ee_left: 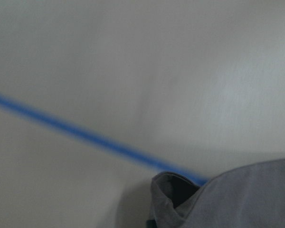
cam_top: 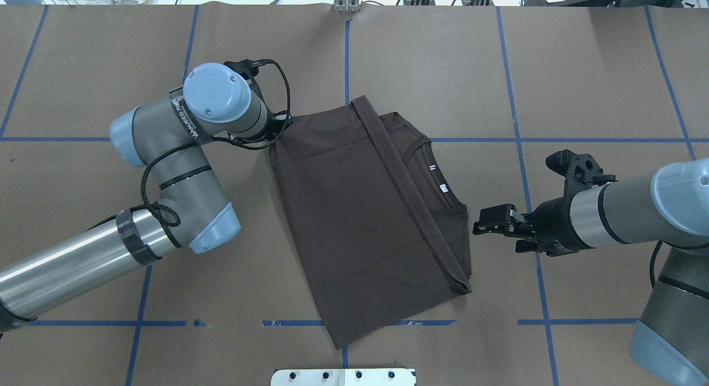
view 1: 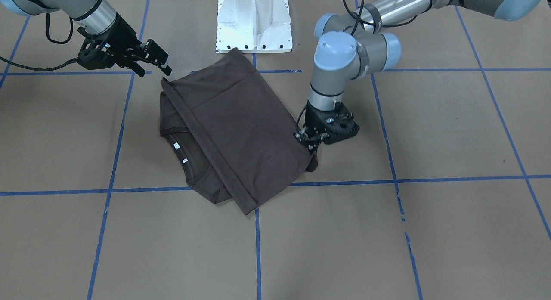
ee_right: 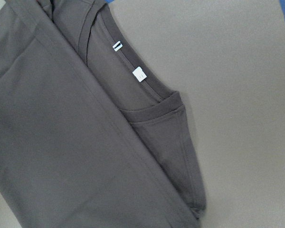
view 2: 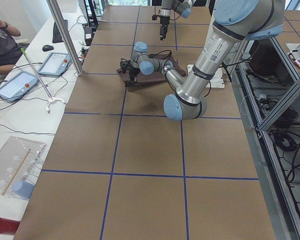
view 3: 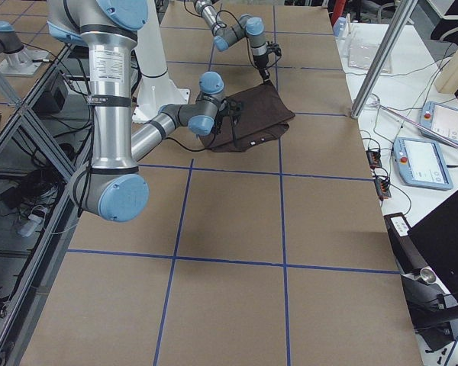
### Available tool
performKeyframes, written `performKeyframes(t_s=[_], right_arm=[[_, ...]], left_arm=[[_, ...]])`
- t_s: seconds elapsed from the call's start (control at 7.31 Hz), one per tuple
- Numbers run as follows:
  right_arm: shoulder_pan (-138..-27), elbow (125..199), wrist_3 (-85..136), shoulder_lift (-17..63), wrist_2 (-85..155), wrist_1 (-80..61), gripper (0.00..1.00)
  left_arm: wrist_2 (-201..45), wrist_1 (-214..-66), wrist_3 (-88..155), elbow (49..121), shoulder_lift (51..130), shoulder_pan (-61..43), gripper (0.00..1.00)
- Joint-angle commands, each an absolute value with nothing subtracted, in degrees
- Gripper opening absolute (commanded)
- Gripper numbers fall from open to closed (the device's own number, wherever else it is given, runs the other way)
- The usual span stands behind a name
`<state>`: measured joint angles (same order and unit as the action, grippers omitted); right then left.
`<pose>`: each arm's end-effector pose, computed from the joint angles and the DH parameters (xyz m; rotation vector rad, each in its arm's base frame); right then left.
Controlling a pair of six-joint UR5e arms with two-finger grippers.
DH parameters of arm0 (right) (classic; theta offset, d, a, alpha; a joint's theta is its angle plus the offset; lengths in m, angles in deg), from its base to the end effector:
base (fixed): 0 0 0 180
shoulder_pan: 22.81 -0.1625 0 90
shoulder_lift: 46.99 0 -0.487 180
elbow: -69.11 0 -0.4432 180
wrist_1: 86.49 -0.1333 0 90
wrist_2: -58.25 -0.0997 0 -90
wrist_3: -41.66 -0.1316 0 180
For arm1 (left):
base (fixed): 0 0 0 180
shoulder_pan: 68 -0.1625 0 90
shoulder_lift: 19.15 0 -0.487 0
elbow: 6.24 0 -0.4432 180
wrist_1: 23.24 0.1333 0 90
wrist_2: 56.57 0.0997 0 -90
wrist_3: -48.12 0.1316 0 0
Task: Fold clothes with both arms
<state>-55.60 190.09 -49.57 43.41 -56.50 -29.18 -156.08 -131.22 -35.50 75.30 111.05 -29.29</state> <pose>-0.4030 -0.3526 0.3887 -0.0770 -1.1521 0.2883 0.5972 -0.6216 0.3092 0.1901 0.8671 -0.4552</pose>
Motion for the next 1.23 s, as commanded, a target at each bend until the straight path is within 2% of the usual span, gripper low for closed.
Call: performKeyframes(t_s=[0.0, 0.27, 0.41, 0.55, 0.68, 0.82, 1.09], right_arm=[[-55.60, 189.69, -49.57, 43.36, -56.19, -29.18, 1.00], [-55.60, 189.61, -49.57, 43.27, -56.18, -29.18, 1.00], [-55.51, 189.60, -49.57, 43.27, -56.10, -29.18, 1.00], [-55.42, 189.69, -49.57, 43.18, -56.10, -29.18, 1.00], [-55.25, 189.69, -49.57, 43.09, -55.31, -29.10, 1.00], [-55.07, 189.61, -49.40, 42.57, -54.17, -28.75, 1.00], [-54.29, 185.93, -48.87, 39.59, -51.98, -28.05, 1.00]], left_arm=[[-155.54, -141.24, -29.17, 63.42, 117.05, -26.00, 0.00], [-154.92, -151.42, -27.82, 50.95, 124.43, -26.34, 0.00], [-154.84, -155.57, -27.73, 48.63, 124.55, -26.34, 0.00], [-154.75, -155.78, -26.17, 48.60, 123.77, -26.17, 0.94], [-154.57, -155.78, -22.85, 48.60, 123.50, -25.73, 1.00], [-155.01, -155.87, -22.46, 49.30, 123.32, -23.73, 1.00], [-162.36, -152.47, -18.95, 56.74, 118.68, -21.86, 1.00]])
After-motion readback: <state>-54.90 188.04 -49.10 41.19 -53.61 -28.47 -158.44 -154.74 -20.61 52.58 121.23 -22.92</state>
